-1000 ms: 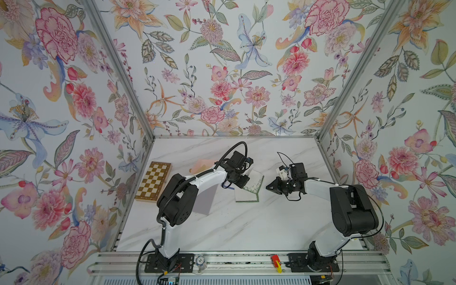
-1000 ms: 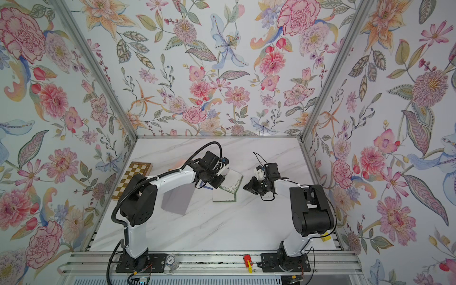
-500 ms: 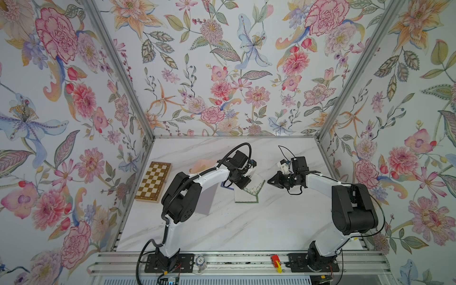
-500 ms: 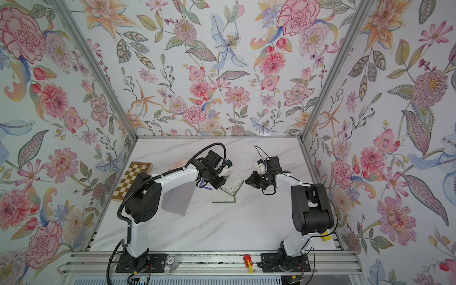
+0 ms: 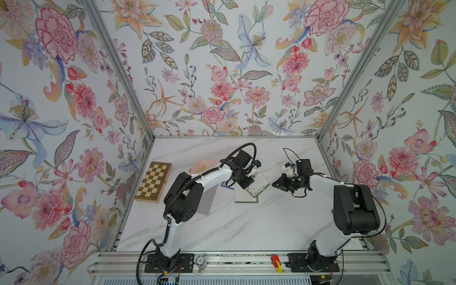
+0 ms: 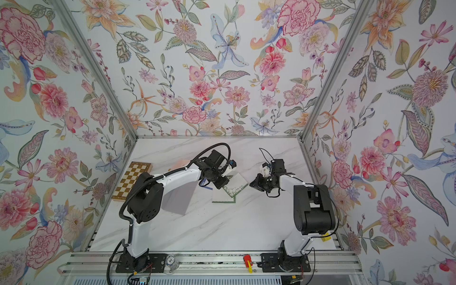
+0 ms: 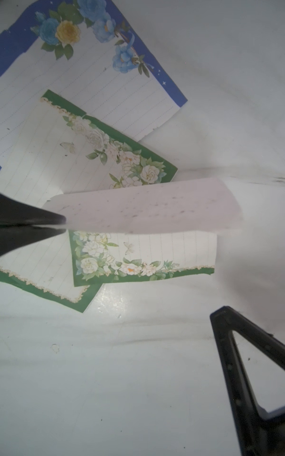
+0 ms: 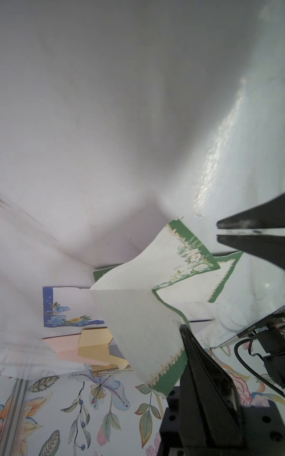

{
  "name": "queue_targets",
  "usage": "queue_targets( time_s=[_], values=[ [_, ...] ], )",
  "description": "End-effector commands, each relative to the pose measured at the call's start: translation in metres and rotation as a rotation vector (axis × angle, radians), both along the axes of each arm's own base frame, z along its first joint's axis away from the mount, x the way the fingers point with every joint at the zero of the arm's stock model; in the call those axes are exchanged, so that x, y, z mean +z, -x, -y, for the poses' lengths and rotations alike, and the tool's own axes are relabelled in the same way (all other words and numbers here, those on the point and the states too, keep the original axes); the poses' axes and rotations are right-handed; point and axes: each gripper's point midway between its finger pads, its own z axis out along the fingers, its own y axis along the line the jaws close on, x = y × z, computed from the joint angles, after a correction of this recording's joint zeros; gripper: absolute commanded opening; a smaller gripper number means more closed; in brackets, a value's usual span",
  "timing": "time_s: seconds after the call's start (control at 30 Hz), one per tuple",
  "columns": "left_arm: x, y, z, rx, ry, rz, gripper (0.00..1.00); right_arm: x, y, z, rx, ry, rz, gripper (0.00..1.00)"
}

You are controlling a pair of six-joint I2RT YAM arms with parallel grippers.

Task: Fold the letter paper in half and place it into the envelope
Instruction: Fold the letter paper at the center of the board.

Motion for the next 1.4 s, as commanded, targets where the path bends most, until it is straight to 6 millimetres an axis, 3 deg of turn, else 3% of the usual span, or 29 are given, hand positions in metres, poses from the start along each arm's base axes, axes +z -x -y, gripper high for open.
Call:
queue_targets(
  time_s=[0.0, 0.77, 1.37],
  values=[
    [-0.011, 0.000, 0.003, -0.026, -0.067, 0.023, 0.00, 0.005, 0.011, 0.004, 0.015, -0.006, 0.004, 0.10],
    [-0.025, 0.012, 0.020, -0.140, -0.159, 0.157, 0.00, 0.013, 0.022, 0.022, -0.001, -0.046, -0.009, 0.12],
    [-0.024, 0.024, 0.022, -0.308, -0.247, 0.429, 0.00, 0.029, 0.020, 0.040, -0.007, -0.034, -0.021, 0.14]
  ],
)
